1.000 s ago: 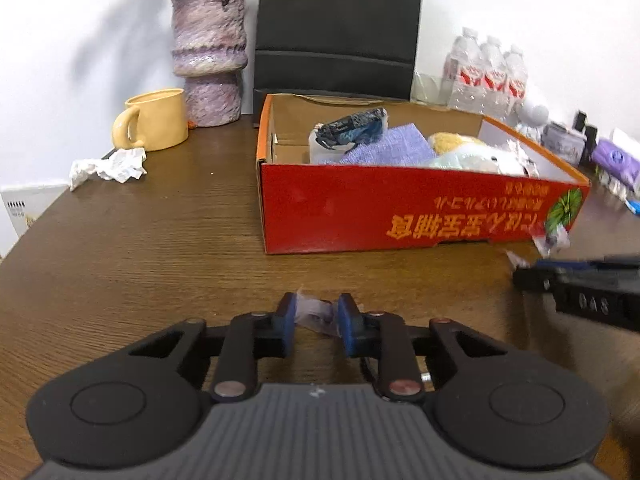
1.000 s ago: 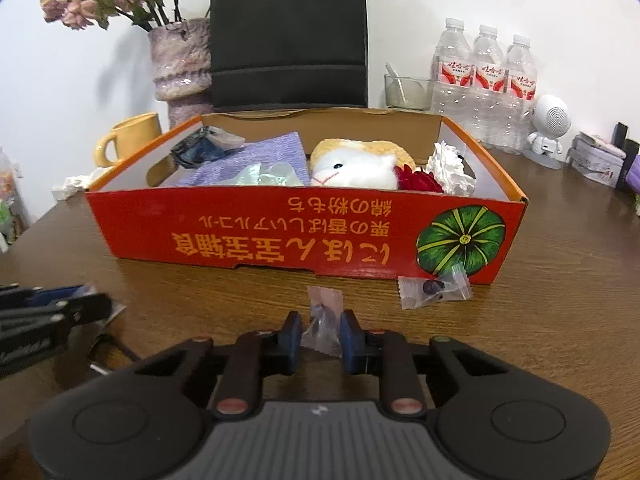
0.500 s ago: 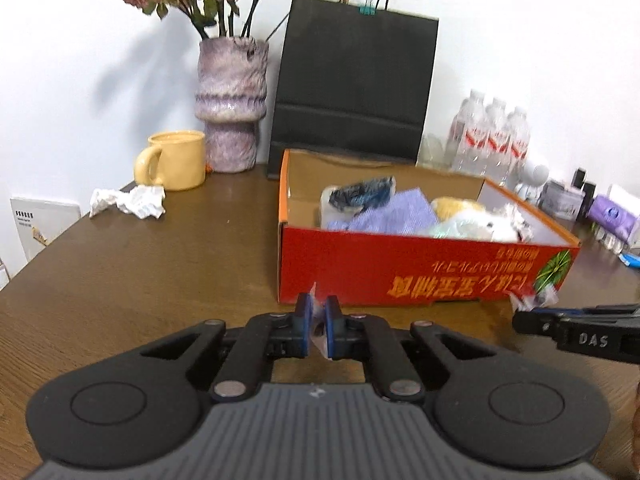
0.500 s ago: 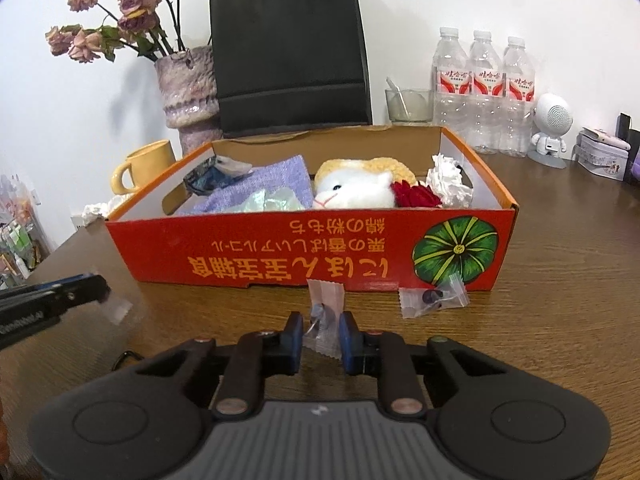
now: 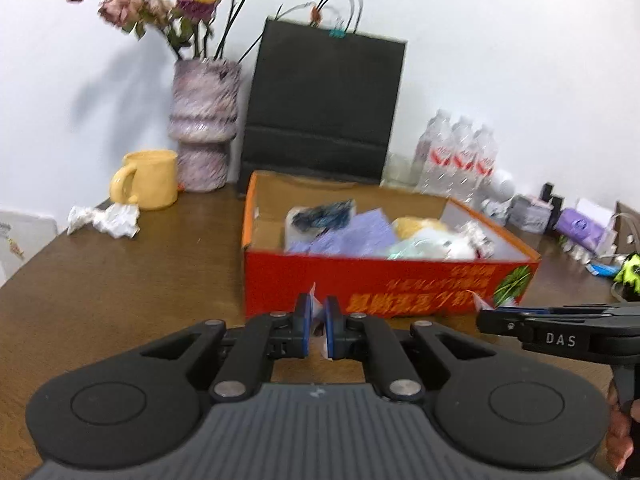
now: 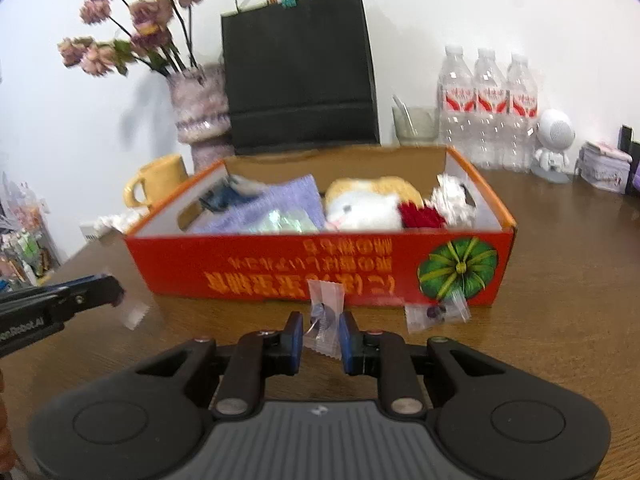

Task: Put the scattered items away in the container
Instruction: 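Drop both small clear bags into the box, opening both grippers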

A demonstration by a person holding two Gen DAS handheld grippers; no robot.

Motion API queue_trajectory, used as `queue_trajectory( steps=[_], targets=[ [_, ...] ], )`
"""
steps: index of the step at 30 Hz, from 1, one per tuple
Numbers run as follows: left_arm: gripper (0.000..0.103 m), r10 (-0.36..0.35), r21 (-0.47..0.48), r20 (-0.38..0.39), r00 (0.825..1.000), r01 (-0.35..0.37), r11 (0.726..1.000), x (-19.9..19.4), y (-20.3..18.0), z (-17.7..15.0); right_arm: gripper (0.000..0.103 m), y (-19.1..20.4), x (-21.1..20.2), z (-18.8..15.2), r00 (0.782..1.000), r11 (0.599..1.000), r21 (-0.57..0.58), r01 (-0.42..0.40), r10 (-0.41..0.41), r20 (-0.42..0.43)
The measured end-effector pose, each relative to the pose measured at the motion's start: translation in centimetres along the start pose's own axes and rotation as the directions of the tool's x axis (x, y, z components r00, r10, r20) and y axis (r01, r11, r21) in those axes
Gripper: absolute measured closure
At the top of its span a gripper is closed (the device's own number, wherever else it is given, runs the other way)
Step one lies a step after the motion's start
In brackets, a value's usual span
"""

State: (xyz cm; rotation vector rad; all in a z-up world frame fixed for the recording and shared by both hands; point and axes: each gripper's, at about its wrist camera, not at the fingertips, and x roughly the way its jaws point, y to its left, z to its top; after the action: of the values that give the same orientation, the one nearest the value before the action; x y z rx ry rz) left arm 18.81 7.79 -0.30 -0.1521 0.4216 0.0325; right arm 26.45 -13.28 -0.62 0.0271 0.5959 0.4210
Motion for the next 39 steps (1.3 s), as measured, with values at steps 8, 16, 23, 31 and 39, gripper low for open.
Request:
queue_trajectory(
  steps=[8, 16, 23, 31, 39],
  targets=[
    [0.095, -0.091, 0.050, 0.070, 0.993, 0.088, 0.995, 1.1, -1.6, 5.9, 0.085, -0.8, -2.4, 5.3, 0.988, 1.000, -0.019, -0.003, 0.005, 0.151],
    [0.095, -0.127, 0.019, 0.063, 0.990, 0.126, 0.992, 8.0, -3.3, 7.8, 0.085, -4.2, 3.5, 8.6, 0.992, 0.999, 0.022, 0.039, -0.041, 0.119],
    [0.095, -0.123, 0.007, 0.009, 0.992, 0.123, 0.992, 13.1, -2.7, 8.3, 0.085, -6.1, 7.6, 9.9, 0.994, 0.998, -0.005, 0.068, -0.068, 0.082],
    [0.000, -0.061, 0.006, -0.022, 0.998, 0.062, 0.998, 15.1, -3.0, 8.5, 0.009, -7.2, 9.7, 10.6, 0.997, 0.997, 0.035, 0.070, -0.071, 0.034],
    [0.000, -0.006, 0.077, 0.019, 1.000, 0.004, 0.997, 14.4, -3.9, 8.4, 0.000, -6.3, 9.0, 10.9, 0.994, 0.995, 0.002, 0.102, -0.102, 0.029]
  ],
)
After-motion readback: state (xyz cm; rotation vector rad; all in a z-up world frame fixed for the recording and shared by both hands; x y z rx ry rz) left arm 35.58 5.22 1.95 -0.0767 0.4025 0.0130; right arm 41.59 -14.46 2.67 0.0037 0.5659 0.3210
